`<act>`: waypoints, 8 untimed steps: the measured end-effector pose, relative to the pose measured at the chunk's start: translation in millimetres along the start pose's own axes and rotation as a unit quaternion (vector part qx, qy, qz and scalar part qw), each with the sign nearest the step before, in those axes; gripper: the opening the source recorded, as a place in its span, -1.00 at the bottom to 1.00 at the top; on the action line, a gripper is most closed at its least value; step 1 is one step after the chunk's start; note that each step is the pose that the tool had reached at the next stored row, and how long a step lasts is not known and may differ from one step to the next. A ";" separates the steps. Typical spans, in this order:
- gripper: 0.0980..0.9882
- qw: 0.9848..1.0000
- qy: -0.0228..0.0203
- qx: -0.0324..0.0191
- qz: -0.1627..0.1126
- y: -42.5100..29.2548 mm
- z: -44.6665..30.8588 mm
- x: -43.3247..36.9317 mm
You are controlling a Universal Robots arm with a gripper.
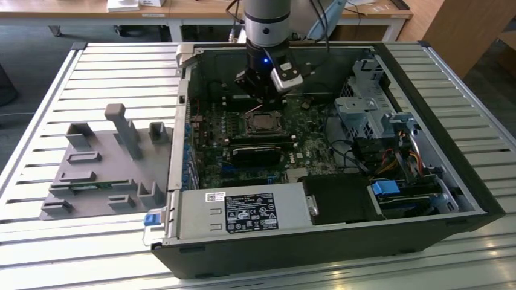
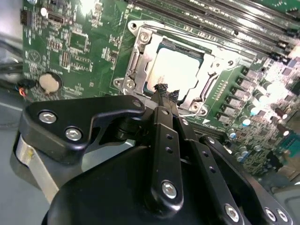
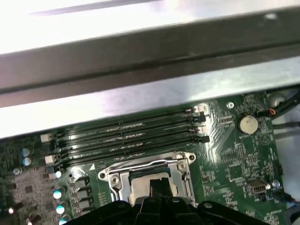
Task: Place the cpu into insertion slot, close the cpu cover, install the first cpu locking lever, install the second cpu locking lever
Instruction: 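Install the first cpu locking lever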
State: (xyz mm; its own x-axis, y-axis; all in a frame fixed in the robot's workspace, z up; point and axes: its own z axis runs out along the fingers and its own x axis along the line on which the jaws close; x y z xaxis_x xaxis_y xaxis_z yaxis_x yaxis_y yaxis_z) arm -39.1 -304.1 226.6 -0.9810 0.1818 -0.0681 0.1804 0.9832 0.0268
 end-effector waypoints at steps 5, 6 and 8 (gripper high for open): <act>-0.98 1.000 0.001 -0.002 -0.027 0.0 0.3 0.7; -0.98 1.000 0.001 -0.002 -0.027 -0.1 0.3 1.5; -0.98 1.000 0.001 -0.002 -0.028 0.4 0.3 2.5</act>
State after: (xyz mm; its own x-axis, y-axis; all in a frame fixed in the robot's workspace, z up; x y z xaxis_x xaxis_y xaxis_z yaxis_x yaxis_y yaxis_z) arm -41.4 -303.2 226.1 -0.9895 0.1274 -0.0681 0.1259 0.9917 0.0270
